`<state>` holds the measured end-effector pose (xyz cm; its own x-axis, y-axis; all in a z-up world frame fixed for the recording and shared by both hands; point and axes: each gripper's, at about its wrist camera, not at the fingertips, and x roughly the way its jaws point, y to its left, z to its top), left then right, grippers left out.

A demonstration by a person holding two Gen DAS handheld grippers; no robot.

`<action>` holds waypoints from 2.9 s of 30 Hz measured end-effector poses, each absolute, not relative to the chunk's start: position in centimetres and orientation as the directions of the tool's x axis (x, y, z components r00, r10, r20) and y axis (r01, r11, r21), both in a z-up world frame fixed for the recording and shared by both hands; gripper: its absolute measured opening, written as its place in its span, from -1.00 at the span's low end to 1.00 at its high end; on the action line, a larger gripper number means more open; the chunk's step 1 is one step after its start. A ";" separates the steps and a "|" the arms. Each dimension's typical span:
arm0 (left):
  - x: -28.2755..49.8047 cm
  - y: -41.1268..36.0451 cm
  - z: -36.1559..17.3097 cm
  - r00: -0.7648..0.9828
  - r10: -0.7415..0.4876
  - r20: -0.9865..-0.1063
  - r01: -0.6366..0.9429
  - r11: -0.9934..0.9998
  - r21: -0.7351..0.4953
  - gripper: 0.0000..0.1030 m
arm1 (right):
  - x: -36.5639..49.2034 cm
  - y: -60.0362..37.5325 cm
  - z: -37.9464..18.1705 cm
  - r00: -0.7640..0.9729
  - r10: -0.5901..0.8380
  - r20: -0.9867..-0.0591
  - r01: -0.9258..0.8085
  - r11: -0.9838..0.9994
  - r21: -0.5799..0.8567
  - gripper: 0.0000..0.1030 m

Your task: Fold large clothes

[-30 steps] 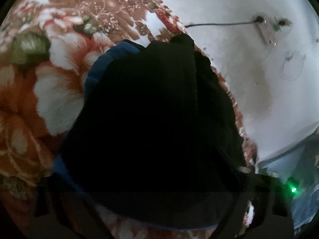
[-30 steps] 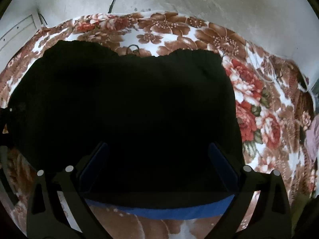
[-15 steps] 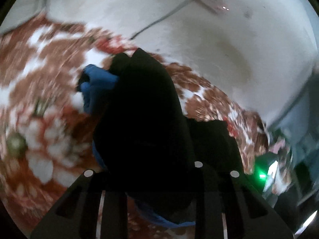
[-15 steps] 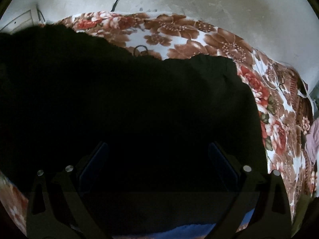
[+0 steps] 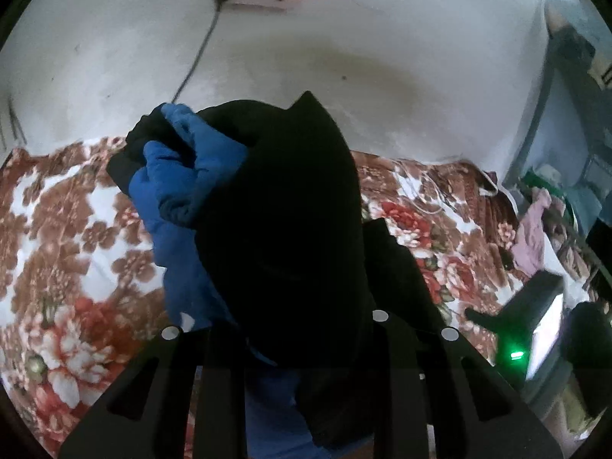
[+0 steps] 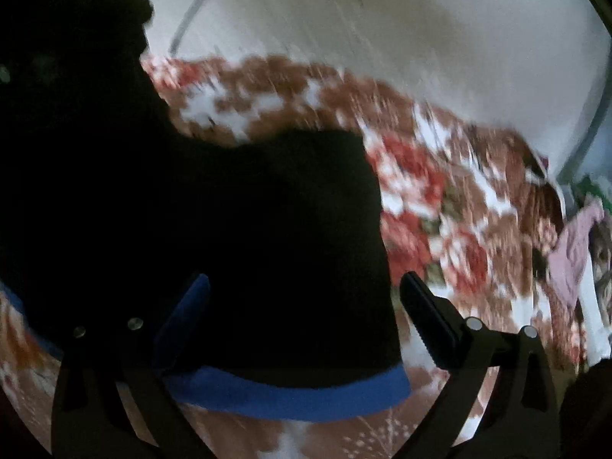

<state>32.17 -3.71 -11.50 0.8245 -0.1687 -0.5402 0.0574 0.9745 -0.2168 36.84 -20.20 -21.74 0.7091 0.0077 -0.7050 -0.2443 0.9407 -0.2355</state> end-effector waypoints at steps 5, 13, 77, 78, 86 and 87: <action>33.2 -8.6 -10.8 0.815 -0.180 -0.551 0.125 0.983 -0.136 -0.56 | 37.6 -24.0 -23.5 0.682 -0.026 -0.730 -0.215 0.948 -0.235 0.91; 35.9 -18.2 -13.4 0.738 -0.190 -0.647 0.293 0.955 0.054 -0.56 | 34.7 -29.3 -22.3 0.722 0.020 -0.692 -0.205 0.961 -0.186 0.91; 26.2 -30.1 -29.1 0.818 0.041 -0.574 0.495 0.457 0.739 0.89 | 46.9 -23.1 -23.3 0.448 0.129 -0.885 -0.622 0.756 -0.204 0.90; 25.9 -29.9 -29.0 0.823 0.029 -0.567 0.494 0.455 0.741 0.89 | 46.7 -23.4 -23.3 0.451 0.131 -0.883 -0.629 0.748 -0.210 0.90; 21.5 -22.4 -21.5 0.790 -0.134 -0.598 0.546 0.596 0.588 0.90 | 45.9 -26.0 -23.6 0.480 0.167 -0.861 -0.633 0.745 -0.209 0.91; 22.2 -20.7 -20.0 0.774 -0.144 -0.617 0.543 0.652 0.529 0.90 | 45.9 -26.4 -23.5 0.486 0.176 -0.856 -0.626 0.753 -0.201 0.91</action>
